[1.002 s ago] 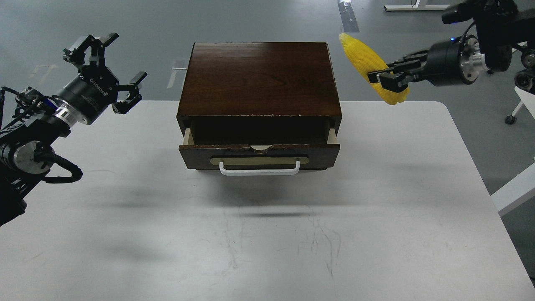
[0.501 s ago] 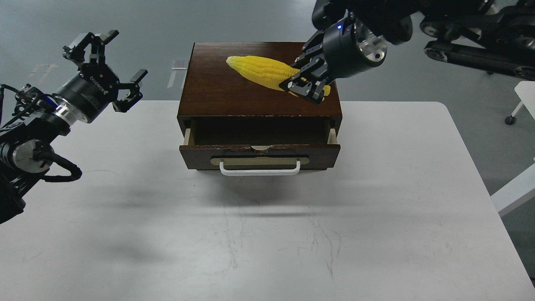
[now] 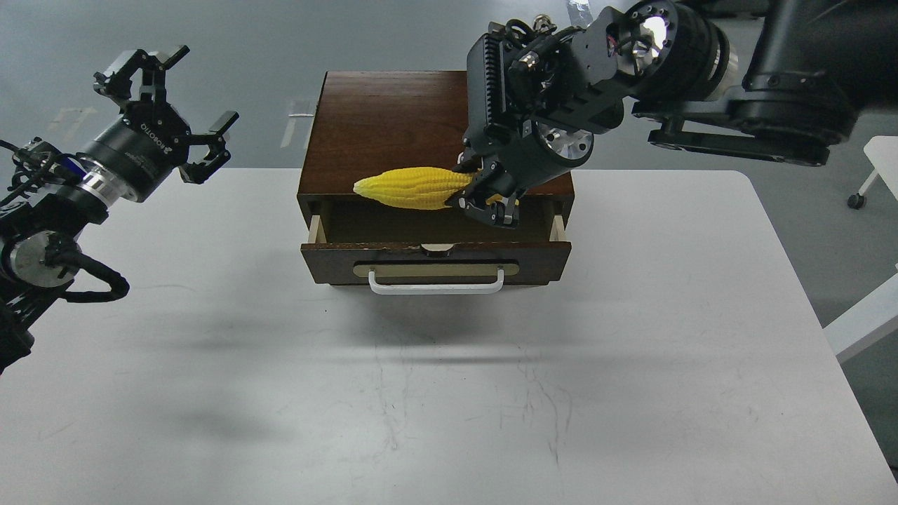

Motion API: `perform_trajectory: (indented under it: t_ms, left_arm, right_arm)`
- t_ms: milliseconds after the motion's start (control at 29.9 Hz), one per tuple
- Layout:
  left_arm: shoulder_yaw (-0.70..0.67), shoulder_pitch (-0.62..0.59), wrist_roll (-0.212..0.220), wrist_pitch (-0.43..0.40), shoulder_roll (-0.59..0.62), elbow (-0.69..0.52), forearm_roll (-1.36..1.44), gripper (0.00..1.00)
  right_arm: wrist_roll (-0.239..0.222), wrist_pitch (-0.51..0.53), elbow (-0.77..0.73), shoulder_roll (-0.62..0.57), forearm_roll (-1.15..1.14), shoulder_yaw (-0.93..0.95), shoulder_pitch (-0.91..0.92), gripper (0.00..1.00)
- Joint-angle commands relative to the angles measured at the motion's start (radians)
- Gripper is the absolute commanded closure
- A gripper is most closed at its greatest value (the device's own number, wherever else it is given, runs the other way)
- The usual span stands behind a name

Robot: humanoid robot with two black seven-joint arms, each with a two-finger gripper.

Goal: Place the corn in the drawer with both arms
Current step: 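Lower the corn into the drawer and open the right gripper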

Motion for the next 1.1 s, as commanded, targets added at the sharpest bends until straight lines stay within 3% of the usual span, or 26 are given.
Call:
perform_trajectory:
  t_ms: [0, 568, 701, 935, 1069]
  left_arm:
    - [0.0, 0.0, 0.0, 0.0, 0.0, 0.0, 0.0, 0.01]
    - [-0.015, 0.0, 0.0, 0.0, 0.005, -0.014, 0.0, 0.02]
    - [-0.015, 0.0, 0.0, 0.0, 0.013, -0.014, 0.0, 0.02]
    - [-0.015, 0.0, 0.0, 0.0, 0.016, -0.014, 0.0, 0.01]
    - [-0.015, 0.0, 0.0, 0.0, 0.019, -0.014, 0.0, 0.02]
  right_arm:
    - [0.0, -0.001, -0.017, 0.001, -0.003, -0.004, -0.032, 1.0]
    - [0.0, -0.038, -0.054, 0.023, -0.012, -0.036, -0.082, 0.93]
    - [0.0, -0.038, -0.054, 0.021, -0.012, -0.036, -0.087, 0.79]
    - [0.0, -0.039, -0.054, 0.023, -0.012, -0.036, -0.088, 0.74]
    - [0.0, -0.039, -0.054, 0.023, -0.012, -0.036, -0.088, 0.64]
